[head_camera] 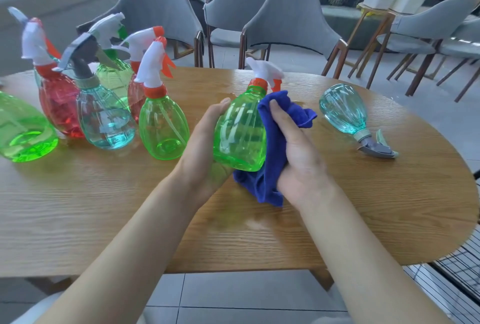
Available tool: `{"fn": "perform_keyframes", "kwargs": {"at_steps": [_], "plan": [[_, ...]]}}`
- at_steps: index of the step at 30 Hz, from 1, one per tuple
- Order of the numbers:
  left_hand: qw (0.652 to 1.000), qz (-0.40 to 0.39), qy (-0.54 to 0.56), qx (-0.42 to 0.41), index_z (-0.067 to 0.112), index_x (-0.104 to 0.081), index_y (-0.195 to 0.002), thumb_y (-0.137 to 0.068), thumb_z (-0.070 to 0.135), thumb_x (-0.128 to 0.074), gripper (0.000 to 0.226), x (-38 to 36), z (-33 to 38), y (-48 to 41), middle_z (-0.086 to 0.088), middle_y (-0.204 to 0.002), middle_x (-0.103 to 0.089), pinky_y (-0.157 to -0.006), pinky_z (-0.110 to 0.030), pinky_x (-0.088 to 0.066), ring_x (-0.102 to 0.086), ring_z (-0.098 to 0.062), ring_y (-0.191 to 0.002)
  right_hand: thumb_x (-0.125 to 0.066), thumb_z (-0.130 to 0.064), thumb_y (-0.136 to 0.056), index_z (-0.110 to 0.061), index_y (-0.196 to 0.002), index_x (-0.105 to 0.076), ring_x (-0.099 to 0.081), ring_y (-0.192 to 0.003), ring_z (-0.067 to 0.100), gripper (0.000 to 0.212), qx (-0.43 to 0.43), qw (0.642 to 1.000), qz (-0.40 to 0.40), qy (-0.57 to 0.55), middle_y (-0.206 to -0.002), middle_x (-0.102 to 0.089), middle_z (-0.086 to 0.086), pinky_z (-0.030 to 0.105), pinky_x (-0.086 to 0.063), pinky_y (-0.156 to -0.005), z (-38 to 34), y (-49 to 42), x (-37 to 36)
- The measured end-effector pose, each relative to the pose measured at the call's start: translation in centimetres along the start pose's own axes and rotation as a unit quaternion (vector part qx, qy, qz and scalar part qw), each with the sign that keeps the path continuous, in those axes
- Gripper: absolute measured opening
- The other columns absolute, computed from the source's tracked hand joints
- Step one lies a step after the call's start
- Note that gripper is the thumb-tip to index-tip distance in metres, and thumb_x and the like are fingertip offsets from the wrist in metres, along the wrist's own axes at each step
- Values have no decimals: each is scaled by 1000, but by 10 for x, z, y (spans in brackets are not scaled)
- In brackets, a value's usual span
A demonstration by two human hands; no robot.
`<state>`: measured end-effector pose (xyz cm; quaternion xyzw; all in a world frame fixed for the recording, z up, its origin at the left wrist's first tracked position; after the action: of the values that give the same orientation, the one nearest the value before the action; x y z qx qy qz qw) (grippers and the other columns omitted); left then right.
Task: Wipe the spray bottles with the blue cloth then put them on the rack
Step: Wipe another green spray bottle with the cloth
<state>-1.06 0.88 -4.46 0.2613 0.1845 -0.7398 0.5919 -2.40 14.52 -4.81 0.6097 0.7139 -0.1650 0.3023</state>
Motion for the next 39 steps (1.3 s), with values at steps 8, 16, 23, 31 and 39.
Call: {"fn": "perform_keyframes", "kwargs": {"at_steps": [8,16,23,31,39], "plan": [[999,0,45,-9,15,-73,-111,-111,41,-45,39,-1,2,-1,-8,-106,-71,-91,-38,-52,-68,-22,-98,-82,-25,-80,1,-135,-65,-75,-104,38,63,-23,999,-25,-7,-125,-73,22,54,-62,-78,-4,7,1],[988,67,-137,-25,7,-42,-158,-104,48,-57,69,-2,-1,-1,-4,-117,-71,-91,-40,-51,-70,-21,-101,-74,-44,-95,-8,-133,-70,-76,-106,36,53,-32,999,16,-13,-121,-76,18,50,-63,-85,-4,8,0],[985,39,-169,6,26,-64,-140,-105,45,-55,41,5,7,0,1,-125,-75,-87,-37,-57,-74,-18,-108,-75,-55,-91,-8,-133,-69,-74,-112,38,63,3,998,57,21,-125,-75,18,59,-58,-100,-1,3,3],[978,62,-200,-6,36,-72,-118,-102,45,-59,22,-2,-1,2,12,-129,-75,-105,-40,-55,-72,-11,-118,-76,-61,-87,-2,-134,-68,-71,-118,39,76,-18,999,39,-15,-127,-73,19,59,-53,-108,-6,2,8],[974,48,-222,1,31,-74,-124,-103,47,-56,32,0,-2,3,15,-118,-77,-93,-37,-55,-73,-8,-110,-75,-70,-78,-3,-138,-65,-72,-117,39,90,1,999,54,-1,-130,-72,20,57,-56,-103,-8,7,2]]}}
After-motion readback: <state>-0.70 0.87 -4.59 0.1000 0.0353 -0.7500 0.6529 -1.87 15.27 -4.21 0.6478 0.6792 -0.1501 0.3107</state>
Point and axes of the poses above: each hand's wrist, its own y-axis away from the middle knuckle, its own x-axis out of the back of the hand, z = x × y, the point moved 1 cm from there along -y, towards the middle knuckle
